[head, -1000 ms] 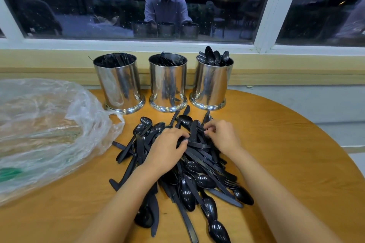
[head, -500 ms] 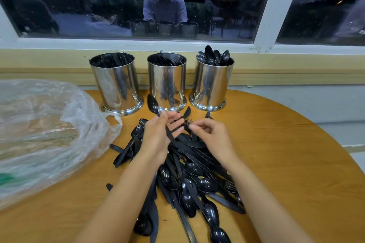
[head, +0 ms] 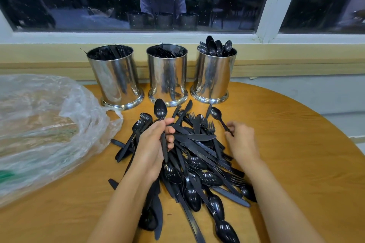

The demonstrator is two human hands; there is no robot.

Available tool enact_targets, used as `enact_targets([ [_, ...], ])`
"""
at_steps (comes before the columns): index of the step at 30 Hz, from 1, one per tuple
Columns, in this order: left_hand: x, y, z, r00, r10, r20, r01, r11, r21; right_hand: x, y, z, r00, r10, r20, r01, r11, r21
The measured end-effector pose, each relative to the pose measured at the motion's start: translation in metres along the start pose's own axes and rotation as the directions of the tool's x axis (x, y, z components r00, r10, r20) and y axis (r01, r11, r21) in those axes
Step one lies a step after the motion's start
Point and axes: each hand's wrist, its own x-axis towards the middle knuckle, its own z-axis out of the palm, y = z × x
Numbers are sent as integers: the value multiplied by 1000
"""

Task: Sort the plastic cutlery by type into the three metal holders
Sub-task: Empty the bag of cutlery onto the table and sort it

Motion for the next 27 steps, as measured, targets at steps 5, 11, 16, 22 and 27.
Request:
enact_targets([
  [5,-5,0,1,999,31,-17,-31,999,28,-7,-10,-7,998,-53,-36,56,995,77],
  [11,-8,-1,7,999,21,-28,-22,1000,-15,-38,-64,-33,974,-76,213,-104,684,722],
  [16,-12,-3,13,999,3,49,0,997,-72,-60,-86,-13,919,-154,362,-158,697,699],
  [22,-16,-6,19,993,100,56,-106,987,119,-58,-82,-19,953,-245,179,93,798,596],
  [27,-28,-2,24,946,9,323,-171,861,479,-45,-70,-39,971,-213,106,54,633,773],
])
